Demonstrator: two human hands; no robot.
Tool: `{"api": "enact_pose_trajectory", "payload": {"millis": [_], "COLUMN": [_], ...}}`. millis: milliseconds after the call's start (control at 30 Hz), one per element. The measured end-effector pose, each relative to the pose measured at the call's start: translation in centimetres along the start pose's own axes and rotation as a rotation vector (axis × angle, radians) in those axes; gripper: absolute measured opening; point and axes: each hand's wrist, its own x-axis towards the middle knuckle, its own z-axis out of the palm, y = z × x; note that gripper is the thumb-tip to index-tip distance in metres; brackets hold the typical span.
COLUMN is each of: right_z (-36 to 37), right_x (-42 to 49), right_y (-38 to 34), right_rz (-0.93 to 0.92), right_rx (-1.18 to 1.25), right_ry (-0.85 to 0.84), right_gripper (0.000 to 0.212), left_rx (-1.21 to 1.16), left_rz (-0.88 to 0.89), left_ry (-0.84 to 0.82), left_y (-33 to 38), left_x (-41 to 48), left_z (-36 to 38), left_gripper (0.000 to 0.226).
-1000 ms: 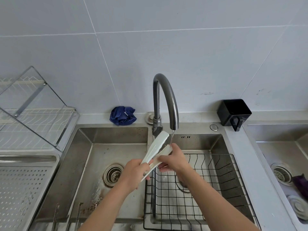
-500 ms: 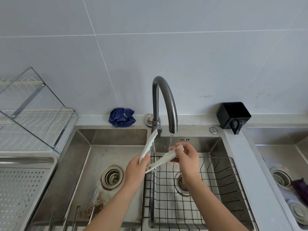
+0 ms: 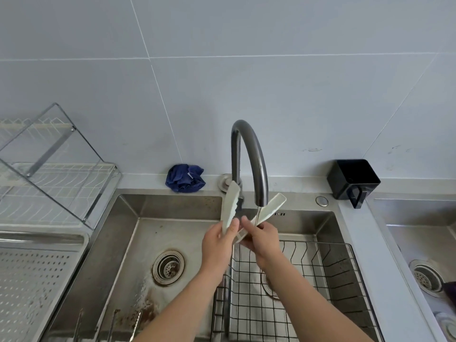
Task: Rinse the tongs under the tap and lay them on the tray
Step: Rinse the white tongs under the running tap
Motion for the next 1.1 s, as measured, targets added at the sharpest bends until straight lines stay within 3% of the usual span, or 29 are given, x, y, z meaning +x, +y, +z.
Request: {"api": "enact_pose_trajectory", "payload": {"millis": [267, 400, 567, 767, 967, 1100], "right_z": [1.7, 1.3, 0.1, 1.7, -0.3, 1.4], "right_x": [-2.2, -2.2, -0.9, -3.5, -0.2, -1.7], "right_y": [2.4, 2.4, 1.1, 2.6, -1.8, 0.6], "right_rz": [-0.079, -0.099, -0.081, 0.063, 0.033, 0.086], "right_rx": [-0.197, -0.218, -0.035, 0.002, 0.256, 0.324], "right_ry": [-0.166, -0.002, 0.343, 0.016, 0.182, -0.027], "right_gripper": [0.01, 0.017, 0.014, 0.016, 0.024, 0.004], "left_rx": [-0.038, 0.08, 0.204, 0.114, -0.042, -0.131], "left_rz": [-0.121, -0.063, 0.009, -0.114, -0.232, -0.38], "left_ry": [-0.018, -0.01, -0.045, 0.042, 0.0, -0.017], "left_y": [0.7, -0.2, -1.1, -1.1, -1.8, -1.9], "left_x": [-0.1, -1.0, -2.8, -3.3, -4.4, -4.2], "left_z": [-1.3, -1.1, -1.2, -1.0, -2.4, -2.0], "left_gripper": [0.03, 0.013, 0.021, 0.016, 0.016, 0.03]}}
